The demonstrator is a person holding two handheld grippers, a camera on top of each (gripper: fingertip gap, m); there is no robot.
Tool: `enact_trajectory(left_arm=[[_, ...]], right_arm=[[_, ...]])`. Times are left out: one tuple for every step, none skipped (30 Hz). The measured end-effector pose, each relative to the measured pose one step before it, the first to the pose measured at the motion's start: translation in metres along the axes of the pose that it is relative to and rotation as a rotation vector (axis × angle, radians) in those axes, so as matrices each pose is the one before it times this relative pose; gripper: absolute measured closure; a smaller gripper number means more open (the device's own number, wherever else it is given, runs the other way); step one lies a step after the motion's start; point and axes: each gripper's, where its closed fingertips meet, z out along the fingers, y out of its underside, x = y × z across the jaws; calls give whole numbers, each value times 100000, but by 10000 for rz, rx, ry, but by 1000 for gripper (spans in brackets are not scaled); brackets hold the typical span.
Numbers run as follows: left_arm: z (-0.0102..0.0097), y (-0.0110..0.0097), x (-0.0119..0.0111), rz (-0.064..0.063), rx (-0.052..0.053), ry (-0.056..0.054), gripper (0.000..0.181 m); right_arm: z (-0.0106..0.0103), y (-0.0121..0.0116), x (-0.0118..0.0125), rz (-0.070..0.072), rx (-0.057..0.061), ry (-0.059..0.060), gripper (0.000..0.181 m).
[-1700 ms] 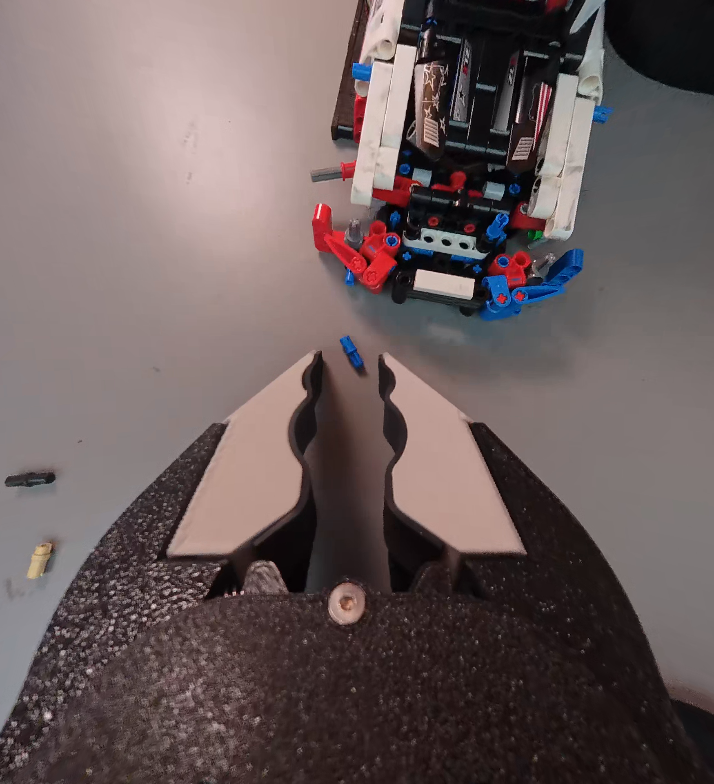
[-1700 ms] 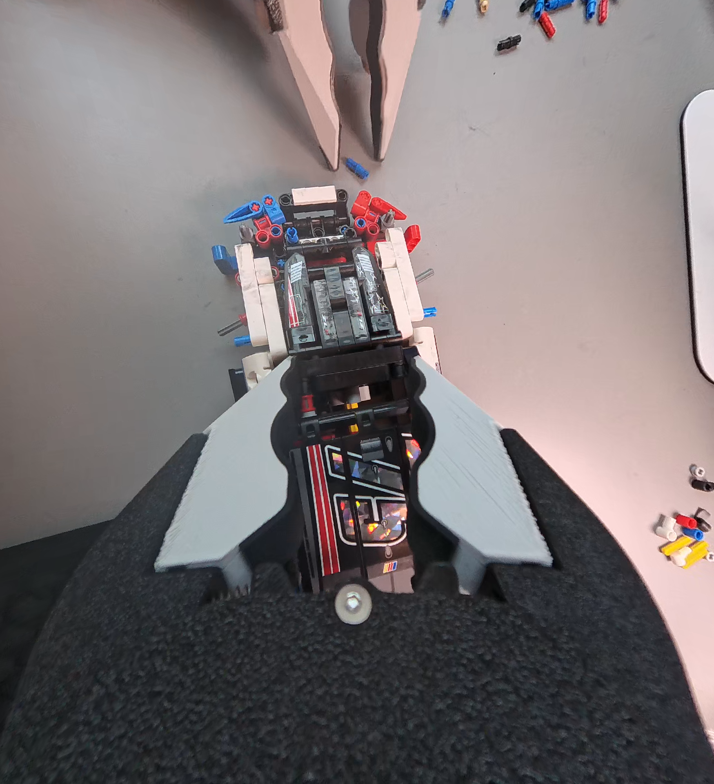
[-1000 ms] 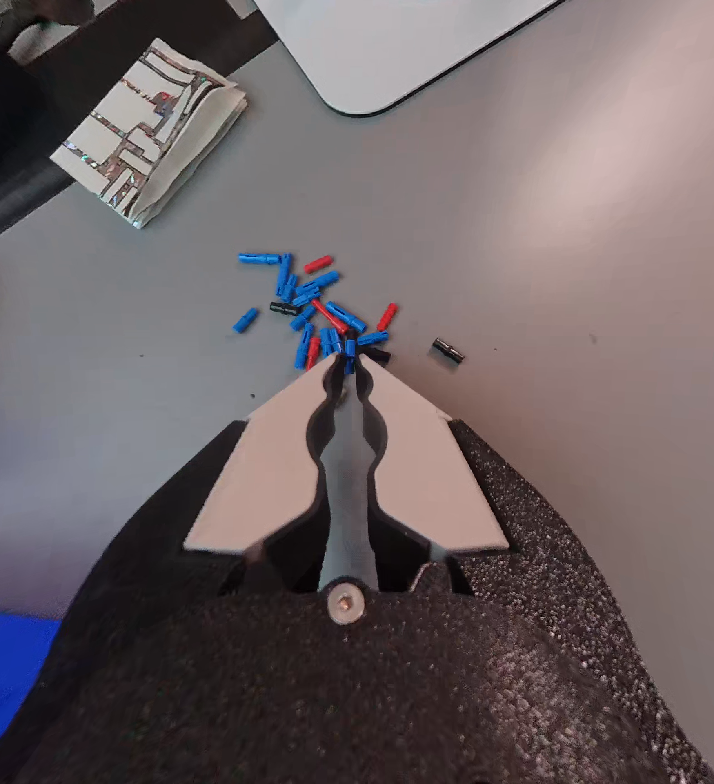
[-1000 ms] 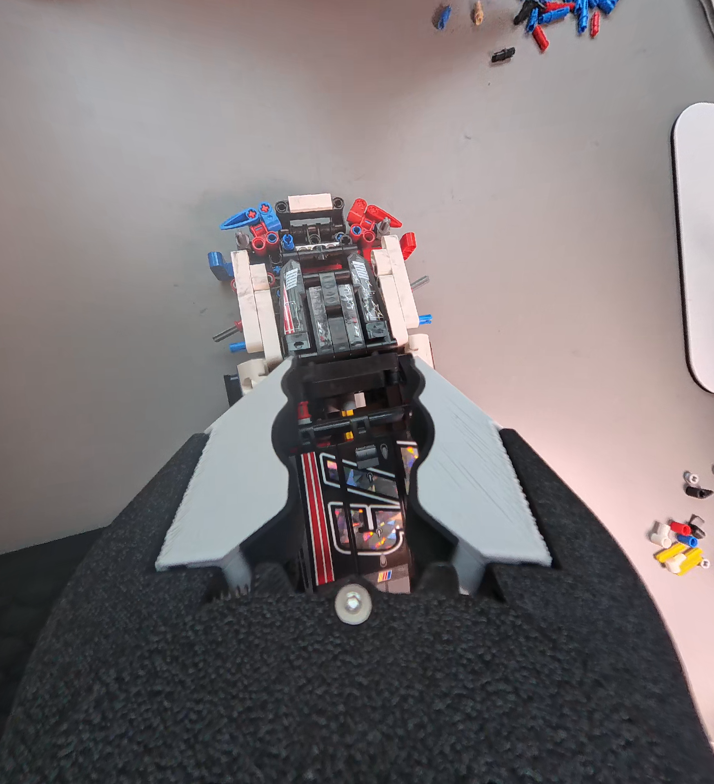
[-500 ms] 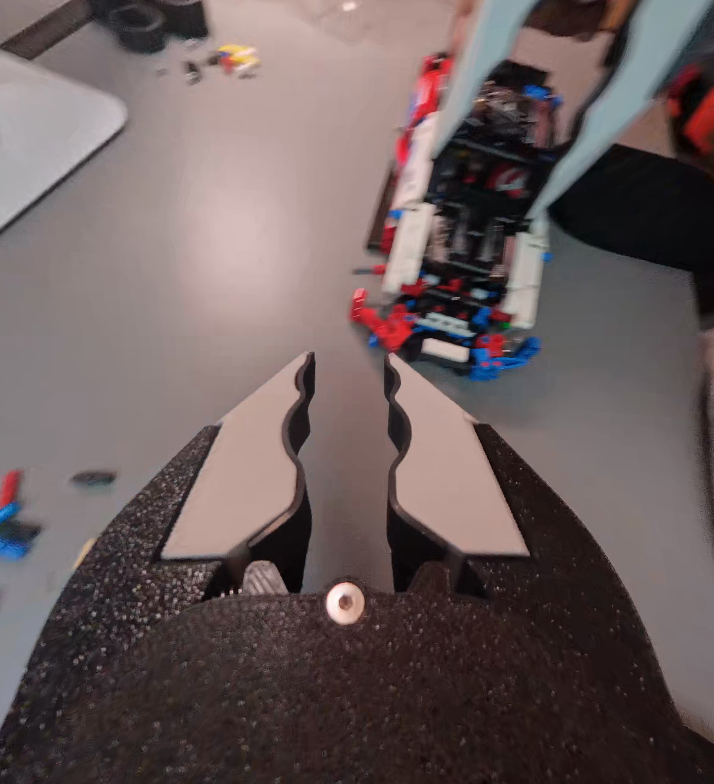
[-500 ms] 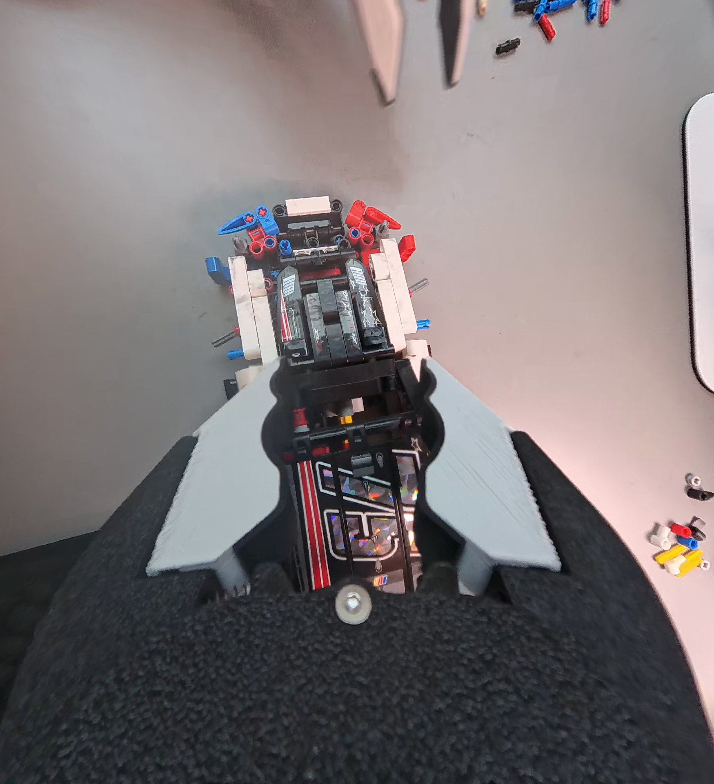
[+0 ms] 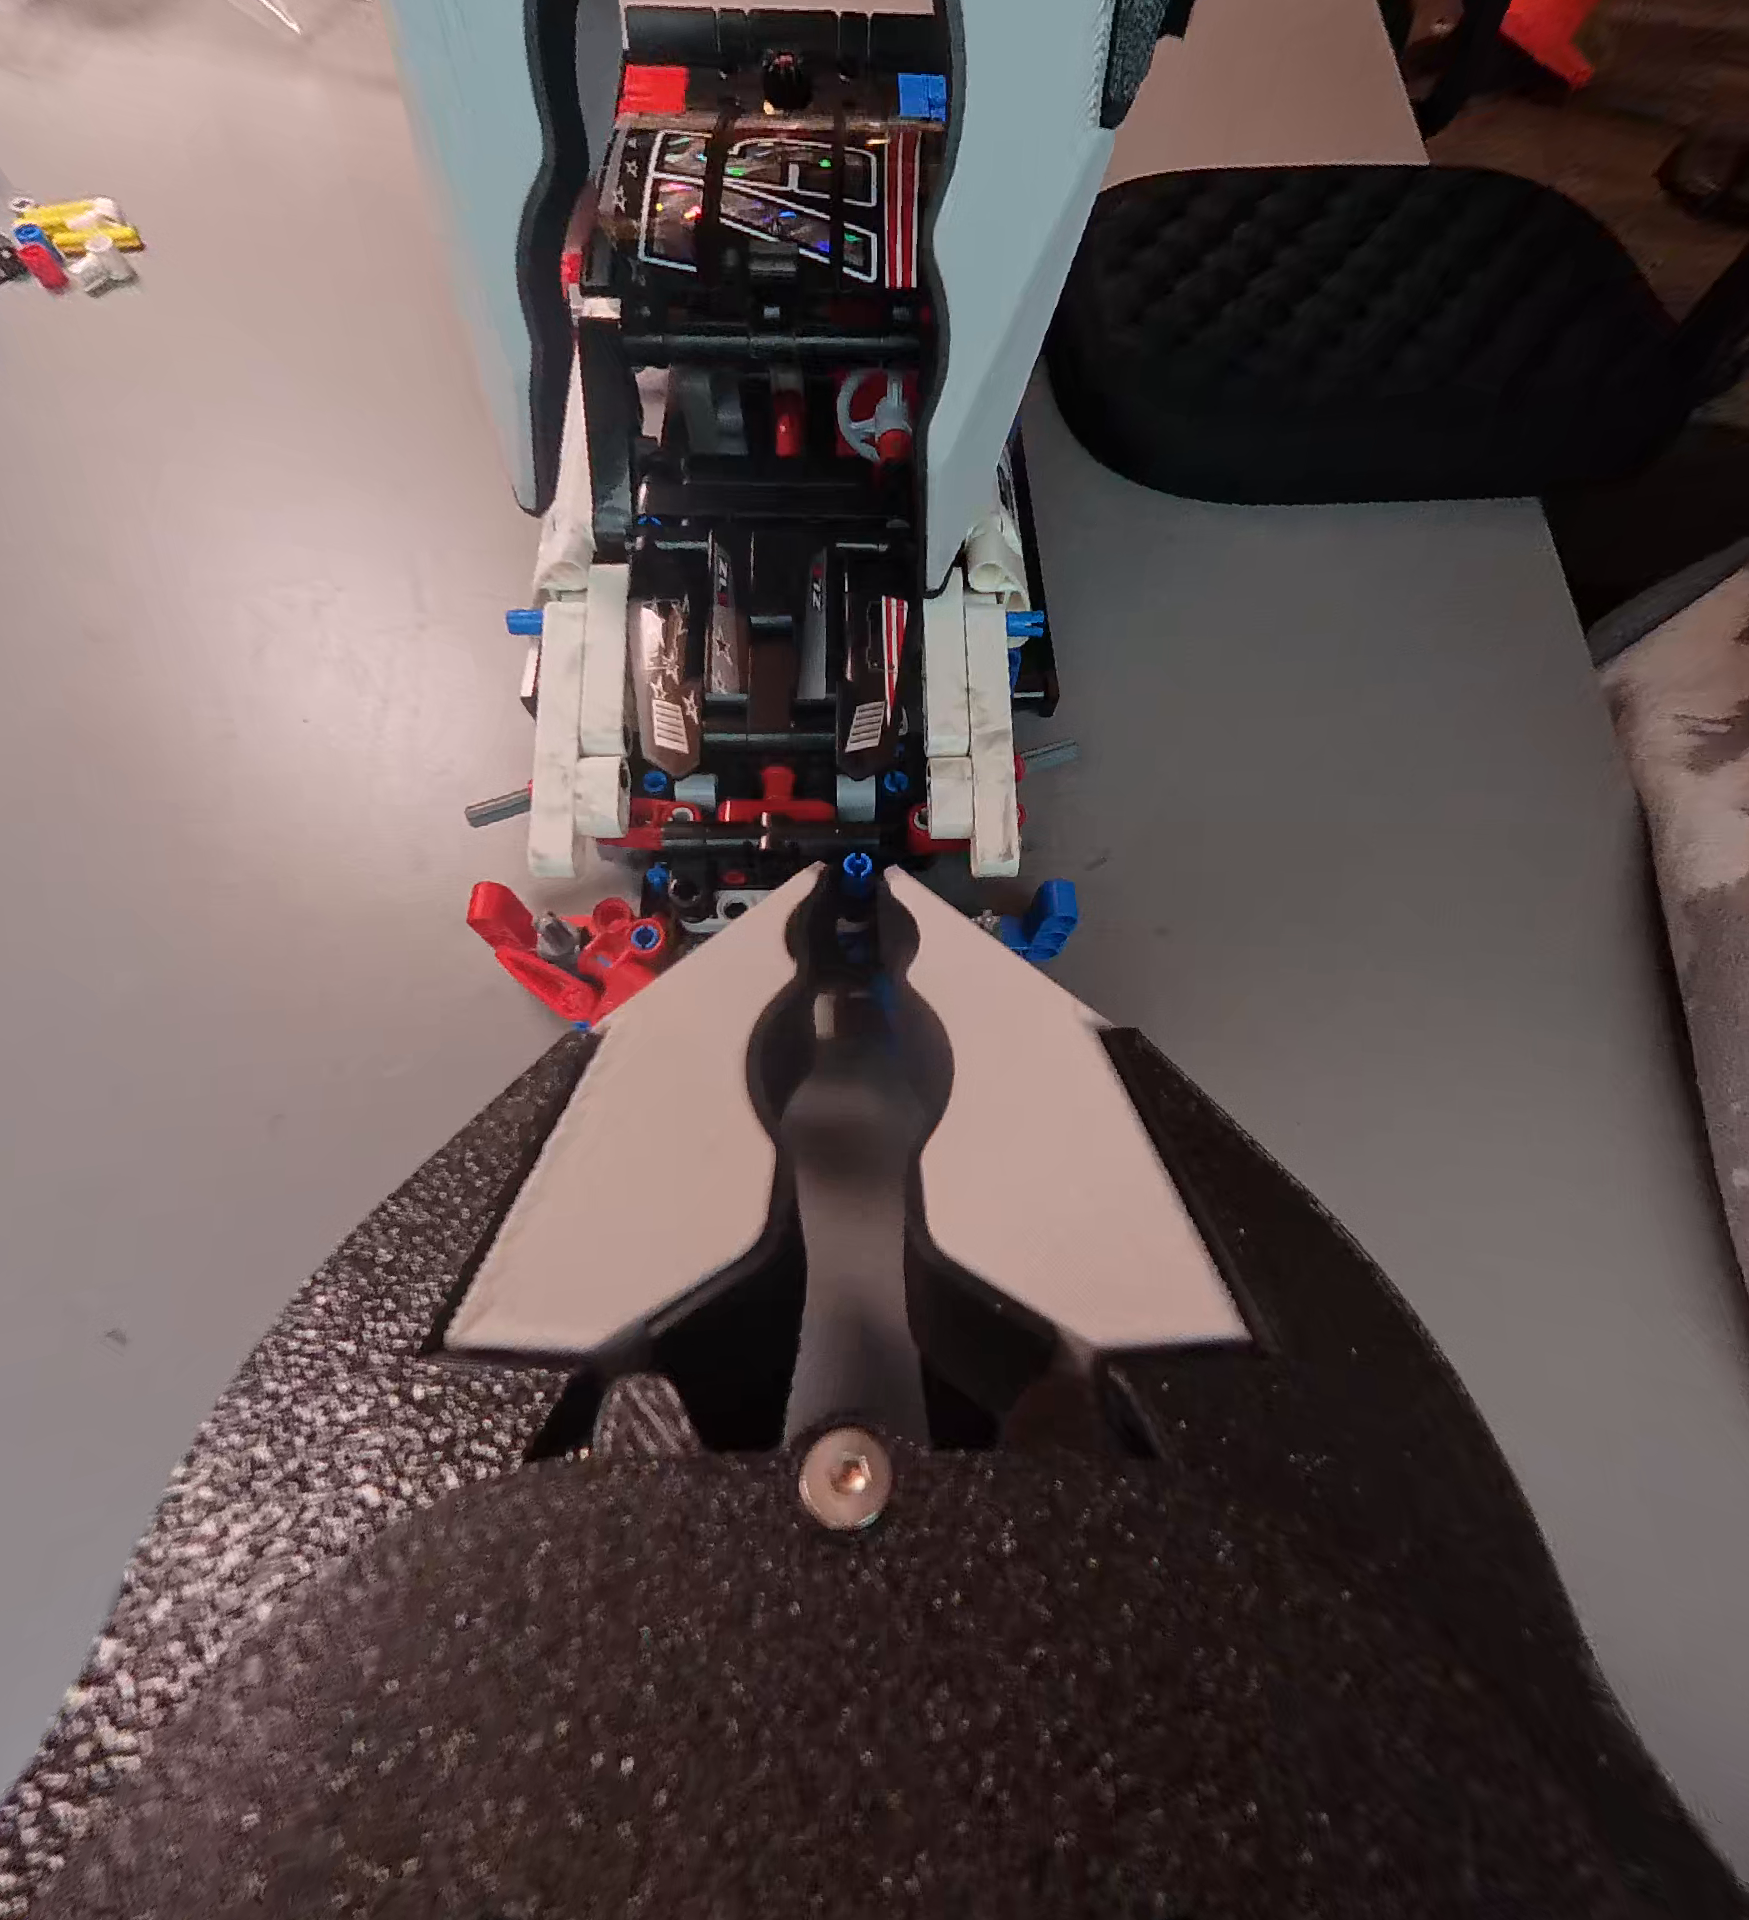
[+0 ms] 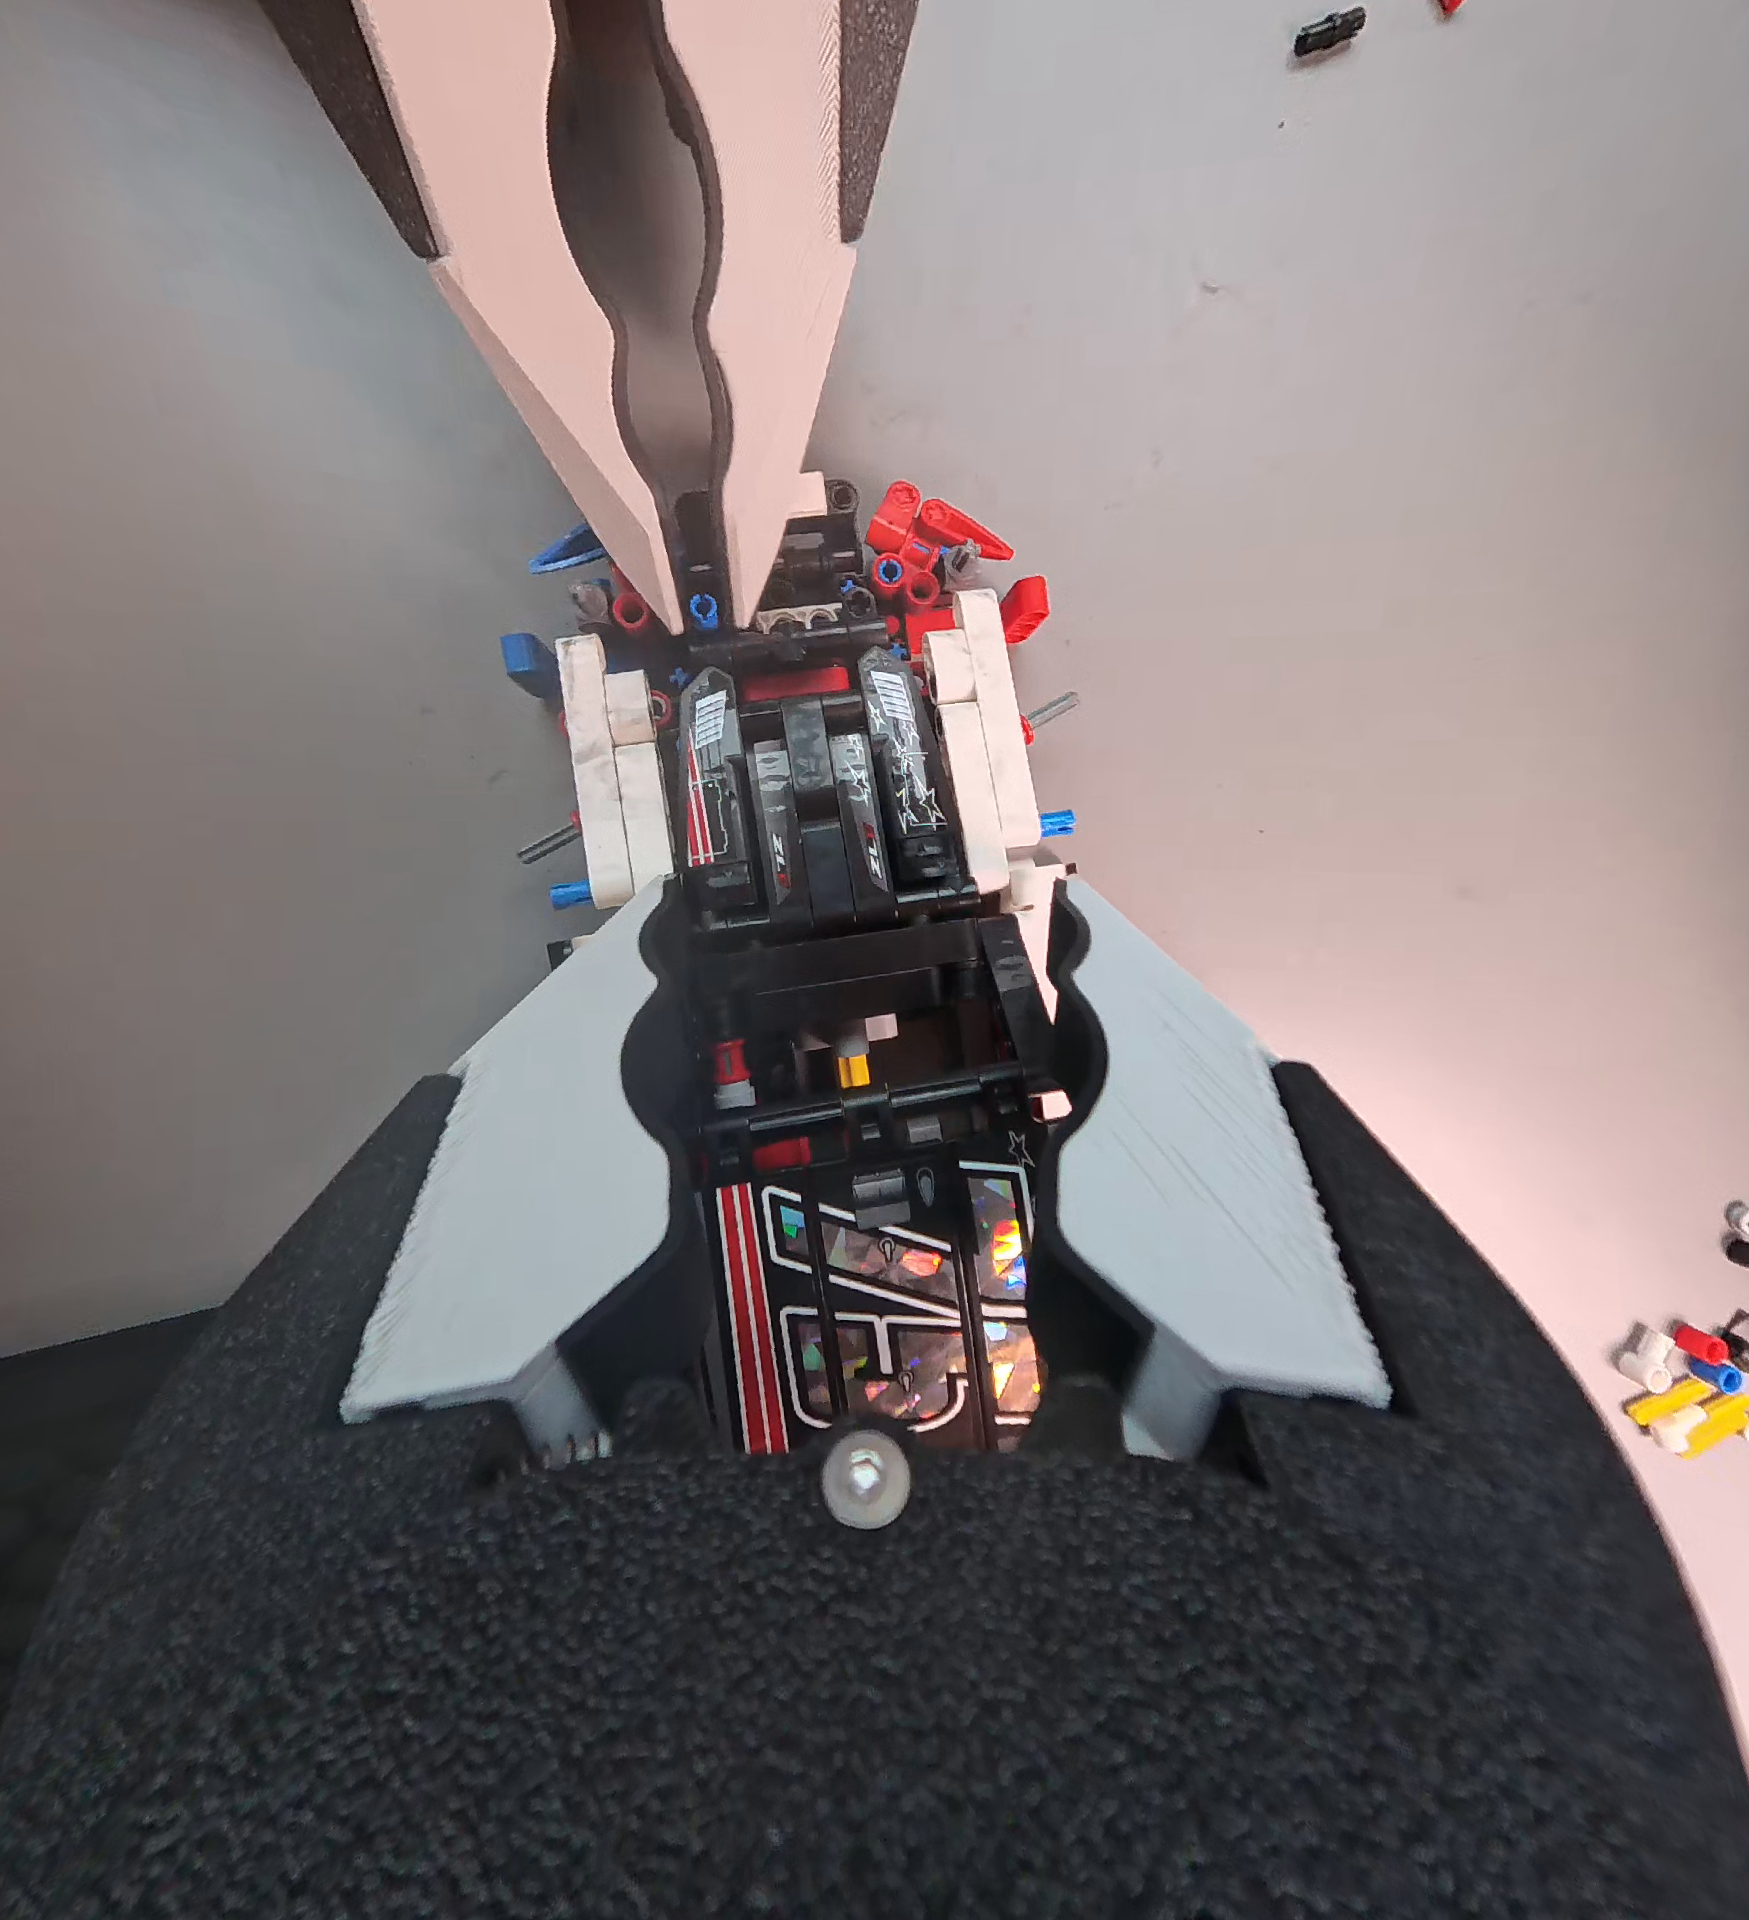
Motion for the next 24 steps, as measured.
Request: enact_trajectory(left_arm=[[-28,-38,-2,68,-28,-45,176],[-25,-40,25,22,-16,-9,177],[-37,-39,82,-54,2,86,177],[-10,-27,144,-118,28,169,177],[-10,2,124,-133,45,157,178],[1,5,34,-79,35,76,178],[2,17,11,-4,6,14,178],[6,3,-1,27,-18,-9,178],[4,1,4,8,-17,-5,177],[-2,-7,-10,-18,6,3,178],[0,5,7,-36,19,9,177],[4,1,-11,-29,19,6,178],[4,-3,8,-1,1,-5,177],[2,-12,-6,28,-11,-19,178],[3,-9,-5,33,-14,-25,178],[-6,-16,-4,14,-2,-17,178],[-8,-19,-29,-26,24,-12,178],[-26,-66,-37,-49,59,-6,178],[-34,-32,-6,-21,42,15,179],[-16,-4,19,-17,13,27,179],[-6,7,8,6,-2,3,179],[-26,-25,-2,13,8,-5,179],[-10,-25,9,-18,7,6,179],[-8,-15,0,-19,6,9,179]], right_arm=[[8,10,-8,26,-3,-7,113],[4,19,-17,24,-18,-12,114],[5,20,-50,32,-42,-27,114],[19,13,-111,18,-50,-71,114],[12,-8,-123,-34,-45,-62,114],[13,-7,-59,-39,-41,-32,115],[11,-17,-8,-18,-36,-18,115],[14,-29,-22,-42,-16,-17,115],[8,-17,-22,-40,-25,-17,115],[10,8,-9,-16,-56,-21,115],[7,-14,-7,-33,-67,-9,115],[31,-22,-14,-52,-76,-11,115],[21,-2,-13,-37,-113,-16,115],[32,-4,11,-27,-135,-17,115],[40,-2,-14,-17,-142,-43,116],[47,3,-65,2,-143,-85,117],[79,4,-152,28,-132,-172,119],[89,-19,-44,-15,-90,-111,119],[22,-20,-23,-58,-73,-84,121],[37,-11,-67,-12,-83,-90,121],[82,-18,-89,52,-85,-115,123],[3,16,-9,-29,-77,-47,123],[5,16,-12,14,-62,-43,123],[10,2,-15,-20,-54,-14,123]])
